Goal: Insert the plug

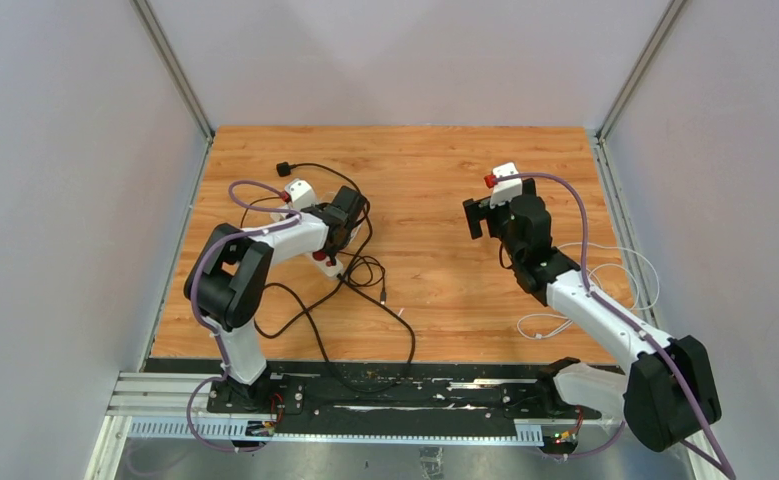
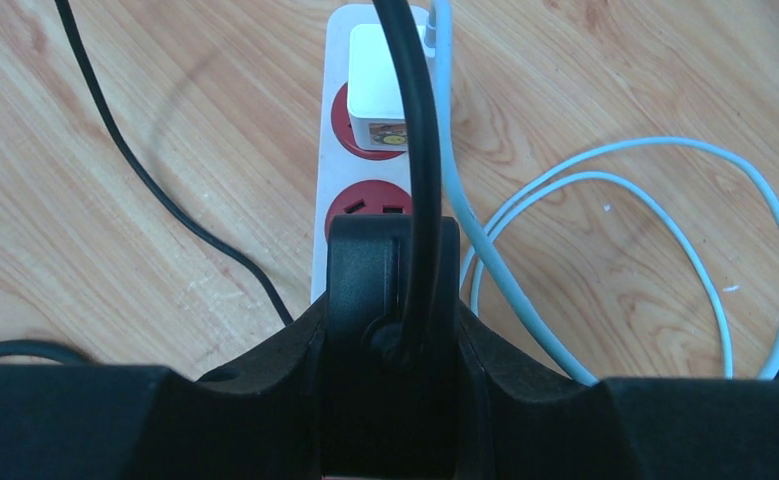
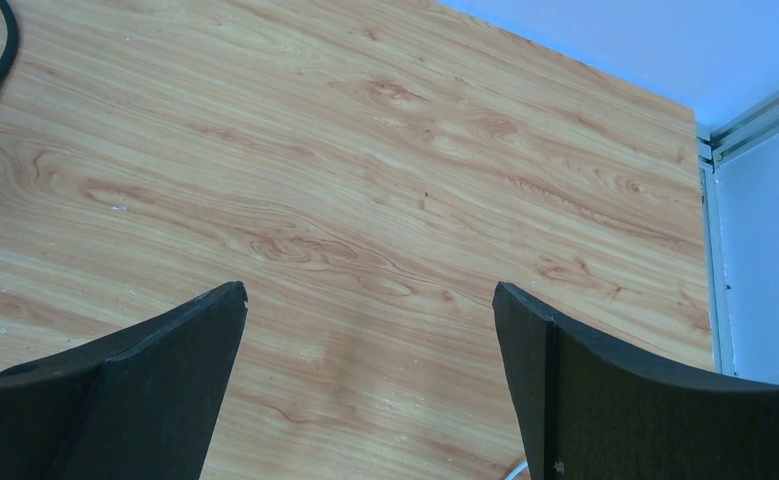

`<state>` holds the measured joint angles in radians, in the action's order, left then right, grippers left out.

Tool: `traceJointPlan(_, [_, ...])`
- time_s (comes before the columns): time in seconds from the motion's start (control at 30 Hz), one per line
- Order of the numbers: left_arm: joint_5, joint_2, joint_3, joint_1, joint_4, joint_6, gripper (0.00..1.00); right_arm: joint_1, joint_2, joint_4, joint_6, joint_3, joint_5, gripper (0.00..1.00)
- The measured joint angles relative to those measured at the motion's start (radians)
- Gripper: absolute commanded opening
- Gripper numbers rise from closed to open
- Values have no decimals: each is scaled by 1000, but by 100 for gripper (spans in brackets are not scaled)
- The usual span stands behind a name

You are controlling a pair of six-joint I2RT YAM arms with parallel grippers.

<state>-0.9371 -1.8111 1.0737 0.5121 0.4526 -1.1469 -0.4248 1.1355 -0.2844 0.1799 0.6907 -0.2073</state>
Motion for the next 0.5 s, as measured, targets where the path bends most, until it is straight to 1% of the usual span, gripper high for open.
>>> traceJointPlan(0.03, [9,3,3,0,9,-1,0,0,-3,0,0,0,0,100])
traceJointPlan(0.17, [51,20,15,1,52,-9,17,0,-26,1,0,0,0,100])
traceJointPlan(0.33, [77,21,32,7,90,-10,27,0,-61,3,0,0,1,100])
traceJointPlan(0.37, [80,21,35,8,95,-10,31,0,-69,5,0,0,2,100])
traceJointPlan(0.43, [85,20,41,9,106,-10,43,0,-85,10,0,0,3,100])
traceJointPlan(0.5, [93,21,45,10,114,-9,62,0,-98,13,0,0,6,100])
